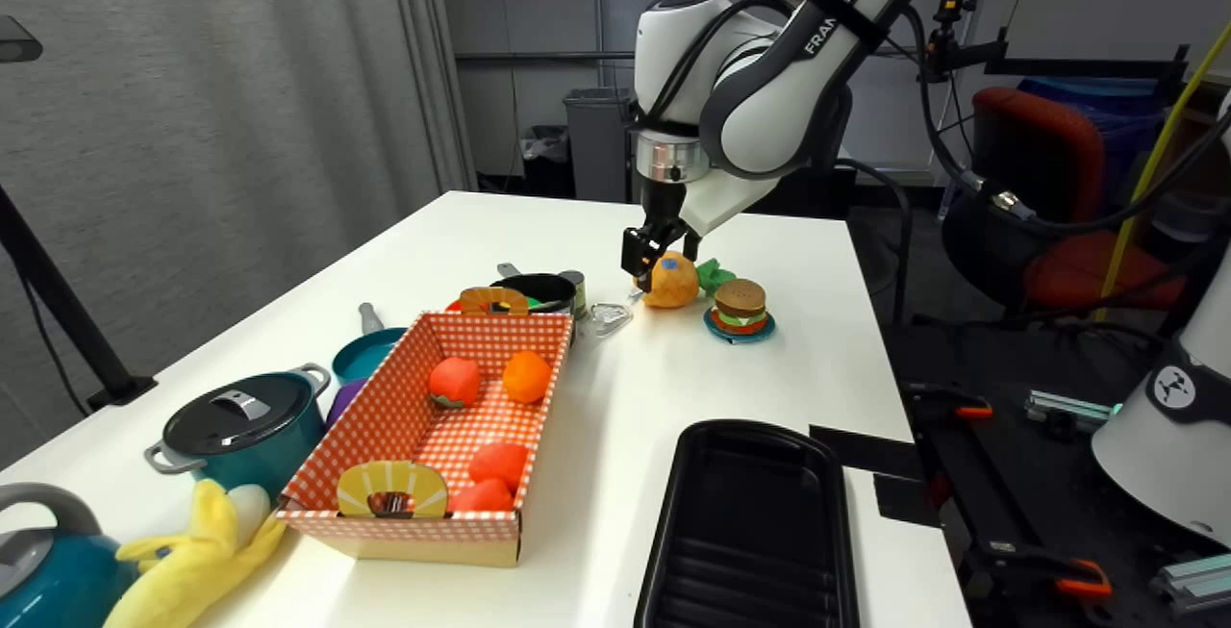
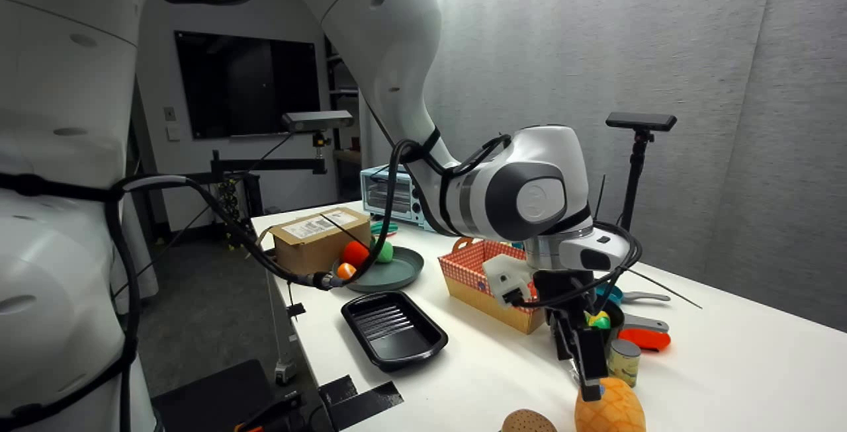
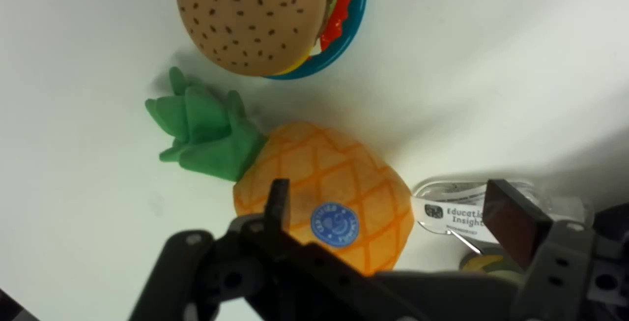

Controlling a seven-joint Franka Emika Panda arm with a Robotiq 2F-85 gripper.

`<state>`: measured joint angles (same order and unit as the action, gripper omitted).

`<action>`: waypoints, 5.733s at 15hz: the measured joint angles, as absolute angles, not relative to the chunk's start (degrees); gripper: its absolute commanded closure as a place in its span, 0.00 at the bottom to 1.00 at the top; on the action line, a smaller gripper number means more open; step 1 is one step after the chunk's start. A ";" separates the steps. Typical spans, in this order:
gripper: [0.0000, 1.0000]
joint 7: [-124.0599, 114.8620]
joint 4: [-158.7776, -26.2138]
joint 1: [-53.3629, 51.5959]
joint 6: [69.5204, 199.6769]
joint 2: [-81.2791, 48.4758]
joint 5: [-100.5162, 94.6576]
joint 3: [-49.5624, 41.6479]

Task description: Put the pineapple plushy in the black pot and then pull the box forward

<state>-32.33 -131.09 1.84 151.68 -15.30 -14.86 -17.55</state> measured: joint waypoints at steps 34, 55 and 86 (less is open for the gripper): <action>0.56 -22.06 -121.83 4.28 151.63 -23.34 -6.40 -16.13; 0.99 -22.41 -118.82 -2.66 158.69 -16.24 -12.97 -15.84; 0.00 -11.72 -113.68 -3.13 157.29 -15.25 -17.27 -10.75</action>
